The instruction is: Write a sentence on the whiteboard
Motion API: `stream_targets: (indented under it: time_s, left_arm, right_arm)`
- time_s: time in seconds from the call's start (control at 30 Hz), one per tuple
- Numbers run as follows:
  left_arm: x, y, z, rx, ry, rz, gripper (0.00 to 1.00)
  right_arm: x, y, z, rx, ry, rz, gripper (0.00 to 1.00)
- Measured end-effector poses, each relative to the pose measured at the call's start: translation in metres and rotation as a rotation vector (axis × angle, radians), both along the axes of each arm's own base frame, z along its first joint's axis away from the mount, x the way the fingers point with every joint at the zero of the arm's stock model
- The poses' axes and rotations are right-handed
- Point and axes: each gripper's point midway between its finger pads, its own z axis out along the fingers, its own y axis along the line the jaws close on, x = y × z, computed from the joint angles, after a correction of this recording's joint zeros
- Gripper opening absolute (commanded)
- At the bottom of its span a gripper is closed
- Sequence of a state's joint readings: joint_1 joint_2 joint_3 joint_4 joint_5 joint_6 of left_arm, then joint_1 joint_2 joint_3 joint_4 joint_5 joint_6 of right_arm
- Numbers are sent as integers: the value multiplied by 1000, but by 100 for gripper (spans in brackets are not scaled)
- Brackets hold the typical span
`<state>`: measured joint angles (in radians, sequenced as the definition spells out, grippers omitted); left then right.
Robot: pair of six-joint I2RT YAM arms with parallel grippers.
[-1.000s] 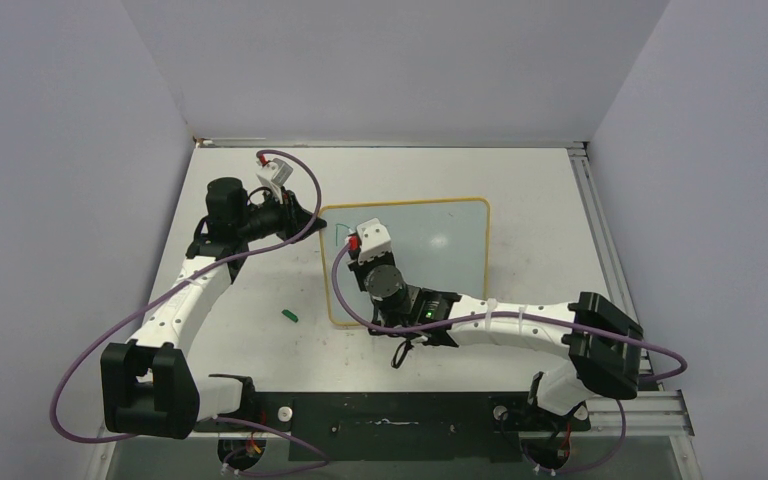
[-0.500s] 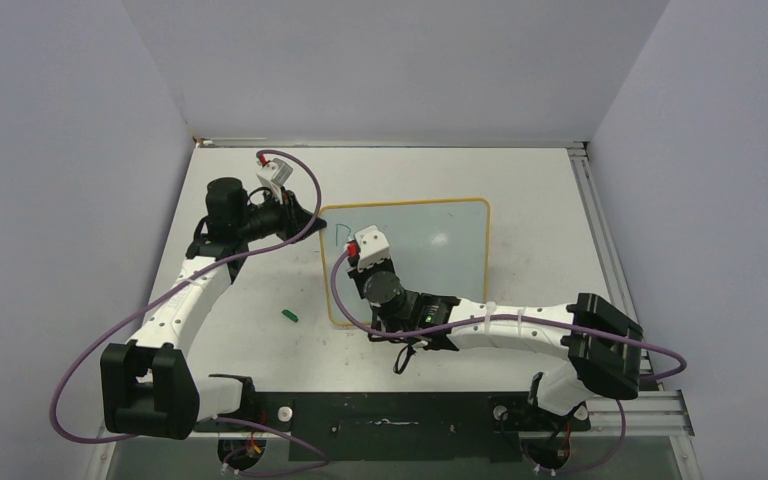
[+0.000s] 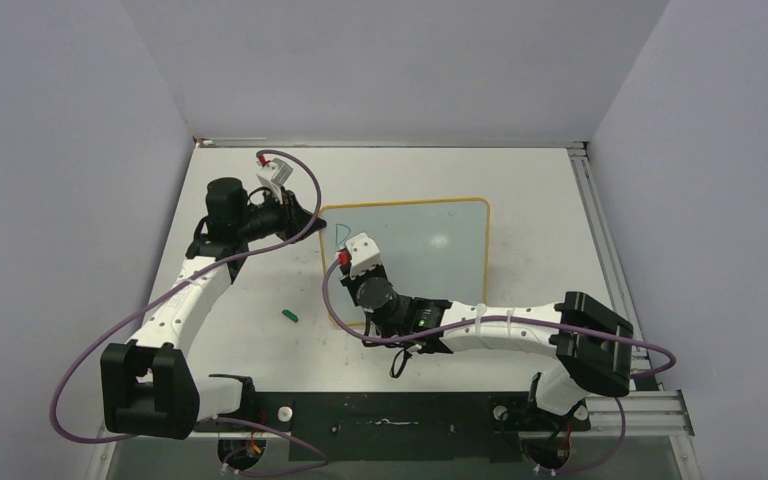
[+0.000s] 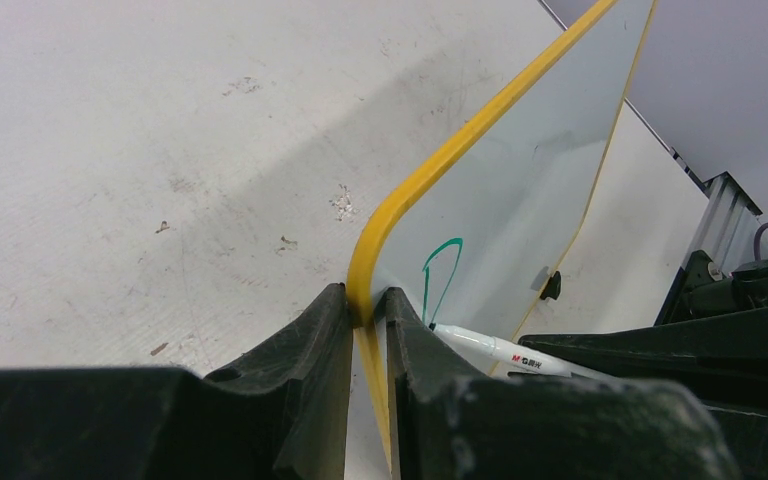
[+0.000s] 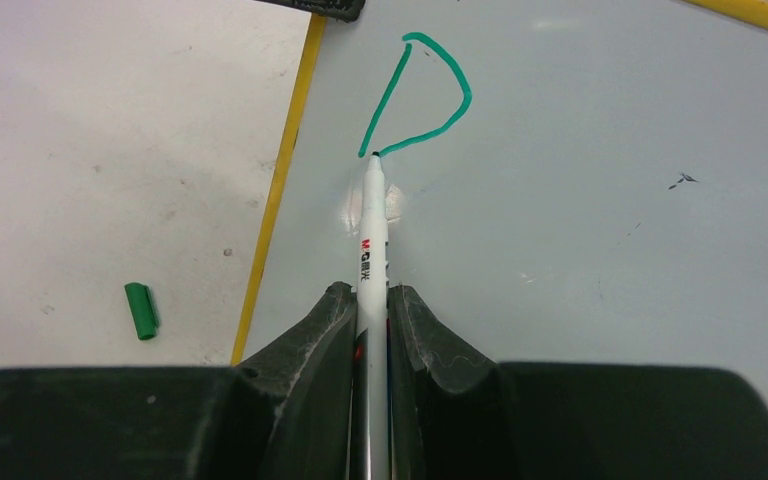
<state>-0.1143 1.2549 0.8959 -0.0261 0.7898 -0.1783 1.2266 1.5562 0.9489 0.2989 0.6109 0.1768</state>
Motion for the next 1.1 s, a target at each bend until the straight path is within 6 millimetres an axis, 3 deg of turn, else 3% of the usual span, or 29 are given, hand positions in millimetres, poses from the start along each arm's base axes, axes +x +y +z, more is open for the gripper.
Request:
stream_targets:
  time_s: [0.63, 0.9, 1.1]
  left_arm:
    - [-1, 0, 1, -1, -2, -2, 0]
    - [-2, 0, 1, -2, -4, -3, 0]
    - [-2, 0, 2, -2, -6, -3, 0]
  right_arm:
    - [-7, 9, 1, -7, -11, 39, 5]
    - [-26, 11, 42, 74, -45, 97, 5]
    - [-24, 1, 67, 128, -65, 88, 5]
